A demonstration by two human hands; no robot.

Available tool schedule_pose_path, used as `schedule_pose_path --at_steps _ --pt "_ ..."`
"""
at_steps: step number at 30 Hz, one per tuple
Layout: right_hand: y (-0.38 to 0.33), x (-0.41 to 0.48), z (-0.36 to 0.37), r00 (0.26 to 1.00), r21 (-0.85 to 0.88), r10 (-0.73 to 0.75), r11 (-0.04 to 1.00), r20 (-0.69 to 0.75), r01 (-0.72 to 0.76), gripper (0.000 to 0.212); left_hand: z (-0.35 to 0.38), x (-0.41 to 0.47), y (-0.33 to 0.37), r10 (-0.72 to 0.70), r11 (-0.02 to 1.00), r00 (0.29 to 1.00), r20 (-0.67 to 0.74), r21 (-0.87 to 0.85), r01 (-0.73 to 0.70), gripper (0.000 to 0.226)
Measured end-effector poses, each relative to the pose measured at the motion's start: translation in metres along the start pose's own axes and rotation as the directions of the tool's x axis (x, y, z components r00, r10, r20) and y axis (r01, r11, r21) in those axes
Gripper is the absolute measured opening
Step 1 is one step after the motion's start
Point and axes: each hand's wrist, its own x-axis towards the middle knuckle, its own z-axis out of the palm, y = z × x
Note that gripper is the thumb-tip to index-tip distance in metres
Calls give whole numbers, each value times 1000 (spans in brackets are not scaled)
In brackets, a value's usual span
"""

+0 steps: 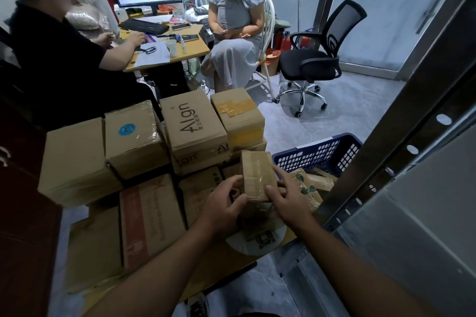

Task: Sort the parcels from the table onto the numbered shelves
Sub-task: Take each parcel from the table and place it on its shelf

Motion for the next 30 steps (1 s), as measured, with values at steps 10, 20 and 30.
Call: schedule_pose_path --at_steps 10,20,30 --pt "22 6 -11 977 157 203 969 -65 -191 31 3 4 -8 -96 989 995 8 112 94 56" --pt "25 4 -12 981 12 196 981 -17 -196 43 13 5 -6 -61 987 997 54 155 52 56" --pt "18 12 -11 973 -82 229 970 18 -227 56 3 7 -10 -17 995 1000 5 96 16 48"
